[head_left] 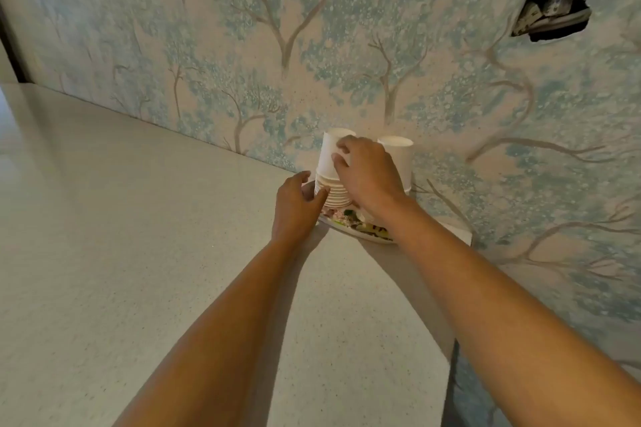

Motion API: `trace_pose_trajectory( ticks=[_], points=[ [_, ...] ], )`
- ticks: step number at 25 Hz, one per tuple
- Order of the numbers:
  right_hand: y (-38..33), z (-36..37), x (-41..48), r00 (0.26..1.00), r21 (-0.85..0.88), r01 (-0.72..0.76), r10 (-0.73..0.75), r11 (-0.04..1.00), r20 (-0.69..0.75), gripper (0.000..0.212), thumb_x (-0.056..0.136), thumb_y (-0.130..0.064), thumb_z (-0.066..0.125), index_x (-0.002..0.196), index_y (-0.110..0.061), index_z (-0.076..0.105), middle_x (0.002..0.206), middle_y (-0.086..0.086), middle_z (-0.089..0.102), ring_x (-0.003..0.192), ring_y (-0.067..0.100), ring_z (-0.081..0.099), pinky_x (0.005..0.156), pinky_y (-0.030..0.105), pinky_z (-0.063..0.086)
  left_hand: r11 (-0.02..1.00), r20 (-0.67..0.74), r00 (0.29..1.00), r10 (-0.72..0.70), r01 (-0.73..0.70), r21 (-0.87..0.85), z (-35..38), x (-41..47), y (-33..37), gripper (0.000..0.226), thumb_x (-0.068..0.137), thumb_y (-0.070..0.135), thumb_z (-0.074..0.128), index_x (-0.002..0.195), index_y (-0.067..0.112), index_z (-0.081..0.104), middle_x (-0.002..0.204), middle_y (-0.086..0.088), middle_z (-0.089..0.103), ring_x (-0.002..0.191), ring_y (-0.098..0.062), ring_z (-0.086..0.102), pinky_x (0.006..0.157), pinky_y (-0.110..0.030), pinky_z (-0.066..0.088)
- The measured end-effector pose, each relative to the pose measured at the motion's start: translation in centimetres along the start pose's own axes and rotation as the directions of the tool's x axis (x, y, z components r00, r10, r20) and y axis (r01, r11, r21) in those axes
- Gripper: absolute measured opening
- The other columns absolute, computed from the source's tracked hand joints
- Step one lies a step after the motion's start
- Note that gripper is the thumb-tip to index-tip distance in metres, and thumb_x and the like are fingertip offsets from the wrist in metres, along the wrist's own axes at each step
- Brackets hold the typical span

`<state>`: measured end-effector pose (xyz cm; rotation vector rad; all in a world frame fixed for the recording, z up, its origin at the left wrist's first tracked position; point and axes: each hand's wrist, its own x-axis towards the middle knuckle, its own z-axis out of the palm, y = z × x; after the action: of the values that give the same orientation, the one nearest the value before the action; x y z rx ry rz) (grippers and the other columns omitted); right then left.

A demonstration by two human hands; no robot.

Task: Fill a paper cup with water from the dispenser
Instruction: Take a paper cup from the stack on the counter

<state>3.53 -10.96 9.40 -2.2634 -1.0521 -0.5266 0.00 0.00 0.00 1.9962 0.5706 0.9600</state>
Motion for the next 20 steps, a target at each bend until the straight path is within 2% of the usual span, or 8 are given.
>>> trace_pose_trajectory(
  ticks=[2, 5, 7, 9, 12, 16, 20],
  points=[
    [0.0, 0.3, 2.0, 1.000, -0.033, -0.003, 0.003, 0.999, -0.001, 0.037, 0.092, -0.023, 0.051, 0.125, -0.007, 0.050, 0.126, 0.015, 0.056, 0.114, 0.030, 0.053, 0.090, 0.037, 0.046, 0.998, 0.047, 0.998, -0.030, 0.027, 0.050, 0.5, 1.0, -0.3, 0.072, 0.080, 0.045, 0.065, 0.137, 0.013, 0.038, 0.144, -0.011, 0.044, 0.131, -0.026, 0.040, 0.106, -0.043, 0.034],
    [0.3, 0.7, 4.8, 0.998, -0.085, -0.012, 0.007, 0.996, -0.056, 0.044, 0.090, -0.029, 0.055, 0.127, -0.005, 0.047, 0.129, 0.017, 0.050, 0.119, 0.031, 0.045, 0.092, 0.038, 0.044, 0.994, 0.102, 0.992, -0.076, 0.067, 0.086, 1.2, 2.0, -1.0, 0.090, 0.071, 0.058, 0.067, 0.141, 0.016, 0.030, 0.148, -0.010, 0.038, 0.134, -0.028, 0.036, 0.107, -0.047, 0.033],
    [0.8, 1.0, 6.2, 0.996, -0.162, -0.025, 0.011, 0.986, -0.087, 0.052, 0.087, -0.039, 0.056, 0.127, -0.007, 0.047, 0.132, 0.017, 0.046, 0.122, 0.032, 0.041, 0.096, 0.039, 0.042, 0.994, 0.110, 0.992, -0.067, 0.057, 0.089, 1.6, 2.4, -1.4, 0.094, 0.068, 0.062, 0.066, 0.142, 0.018, 0.029, 0.147, -0.010, 0.041, 0.132, -0.028, 0.039, 0.106, -0.048, 0.034],
    [1.1, 1.0, 7.5, 0.999, -0.200, -0.051, 0.053, 0.979, 0.009, 0.060, 0.086, -0.050, 0.053, 0.131, -0.010, 0.045, 0.135, 0.017, 0.043, 0.123, 0.034, 0.041, 0.097, 0.041, 0.041, 0.998, 0.115, 0.992, -0.046, 0.040, 0.058, 1.6, 2.5, -1.4, 0.091, 0.067, 0.063, 0.066, 0.140, 0.021, 0.031, 0.143, -0.009, 0.046, 0.127, -0.026, 0.045, 0.106, -0.049, 0.038],
    [1.1, 1.3, 8.9, 0.969, -0.171, -0.077, 0.114, 0.982, 0.220, 0.064, 0.085, -0.061, 0.043, 0.123, -0.009, 0.054, 0.127, 0.017, 0.055, 0.113, 0.034, 0.052, 0.080, 0.036, 0.043, 1.000, 0.126, 0.992, 0.015, -0.018, 0.023, 1.4, 2.4, -1.2, 0.074, 0.069, 0.063, 0.065, 0.130, 0.026, 0.044, 0.129, -0.004, 0.059, 0.113, -0.020, 0.056, 0.097, -0.047, 0.047],
    [1.1, 1.4, 9.1, 0.952, -0.149, -0.076, 0.116, 0.986, 0.283, 0.070, 0.081, -0.068, 0.042, 0.102, -0.004, 0.062, 0.107, 0.016, 0.062, 0.100, 0.033, 0.058, 0.064, 0.032, 0.038, 0.999, 0.118, 0.992, 0.040, -0.041, 0.006, 1.4, 2.3, -1.0, 0.058, 0.072, 0.059, 0.065, 0.119, 0.026, 0.054, 0.118, -0.002, 0.067, 0.100, -0.015, 0.059, 0.090, -0.043, 0.050],
    [0.9, 1.1, 8.8, 0.949, -0.180, -0.050, 0.103, 0.982, 0.297, 0.069, 0.076, -0.061, 0.059, 0.114, -0.004, 0.058, 0.118, 0.016, 0.059, 0.106, 0.032, 0.056, 0.072, 0.032, 0.040, 0.999, 0.108, 0.994, 0.035, -0.035, 0.003, 1.4, 2.3, -1.0, 0.057, 0.071, 0.058, 0.065, 0.118, 0.026, 0.055, 0.116, -0.002, 0.067, 0.099, -0.014, 0.059, 0.091, -0.043, 0.049]
  ],
)
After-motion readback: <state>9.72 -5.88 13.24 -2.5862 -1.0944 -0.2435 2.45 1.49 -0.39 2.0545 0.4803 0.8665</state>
